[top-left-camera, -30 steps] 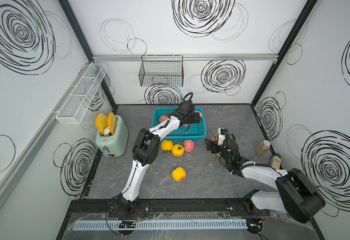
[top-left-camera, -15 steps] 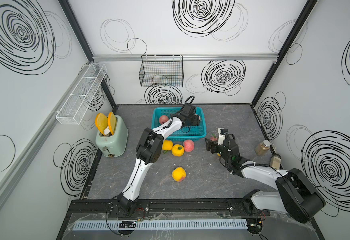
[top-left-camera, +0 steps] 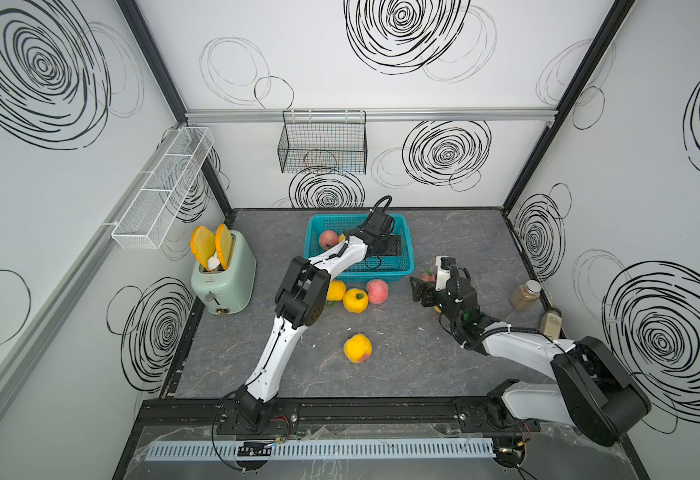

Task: Put the peaches into the basket
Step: Place the peach in the basket.

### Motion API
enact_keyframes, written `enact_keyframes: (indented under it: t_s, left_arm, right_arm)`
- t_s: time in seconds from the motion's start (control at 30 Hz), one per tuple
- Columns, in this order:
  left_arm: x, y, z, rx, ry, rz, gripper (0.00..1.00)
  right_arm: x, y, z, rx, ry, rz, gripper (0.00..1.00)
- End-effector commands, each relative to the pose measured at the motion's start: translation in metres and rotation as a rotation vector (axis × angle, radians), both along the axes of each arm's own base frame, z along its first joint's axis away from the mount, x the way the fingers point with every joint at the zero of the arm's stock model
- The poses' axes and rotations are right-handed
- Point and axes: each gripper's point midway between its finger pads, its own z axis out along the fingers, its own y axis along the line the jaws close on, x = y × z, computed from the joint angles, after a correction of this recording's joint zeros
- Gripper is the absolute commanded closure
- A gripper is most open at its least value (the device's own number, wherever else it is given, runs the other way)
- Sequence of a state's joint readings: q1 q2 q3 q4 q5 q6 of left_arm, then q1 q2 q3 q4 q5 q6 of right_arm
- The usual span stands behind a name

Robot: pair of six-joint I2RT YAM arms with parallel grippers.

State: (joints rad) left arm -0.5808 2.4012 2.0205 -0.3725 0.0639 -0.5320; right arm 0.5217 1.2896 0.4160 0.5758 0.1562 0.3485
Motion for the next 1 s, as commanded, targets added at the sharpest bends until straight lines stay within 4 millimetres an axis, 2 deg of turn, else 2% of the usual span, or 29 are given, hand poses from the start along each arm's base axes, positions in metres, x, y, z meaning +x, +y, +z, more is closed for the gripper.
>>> enact_keyframes:
  t_s: [0.0, 0.17, 0.23, 0.97]
  left_arm:
    - [0.007, -0.006, 0.014, -0.028, -0.034, 0.005, 0.15]
    - [0.008, -0.007, 0.017, -0.044, -0.035, 0.004, 0.11]
    - [0.007, -0.009, 0.019, -0.046, -0.038, 0.001, 0.04]
    - [0.005, -0.016, 0.046, -0.069, -0.091, -0.011, 0.06]
  right_arm:
    - [-0.002, 0.003, 0.005, 0.019, -0.010, 0.012, 0.11]
    - [-0.002, 0.003, 0.005, 0.018, -0.010, 0.009, 0.11]
    - [-0.002, 0.004, 0.004, 0.018, -0.009, 0.013, 0.11]
    - [-0.002, 0.004, 0.006, 0.019, -0.011, 0.011, 0.11]
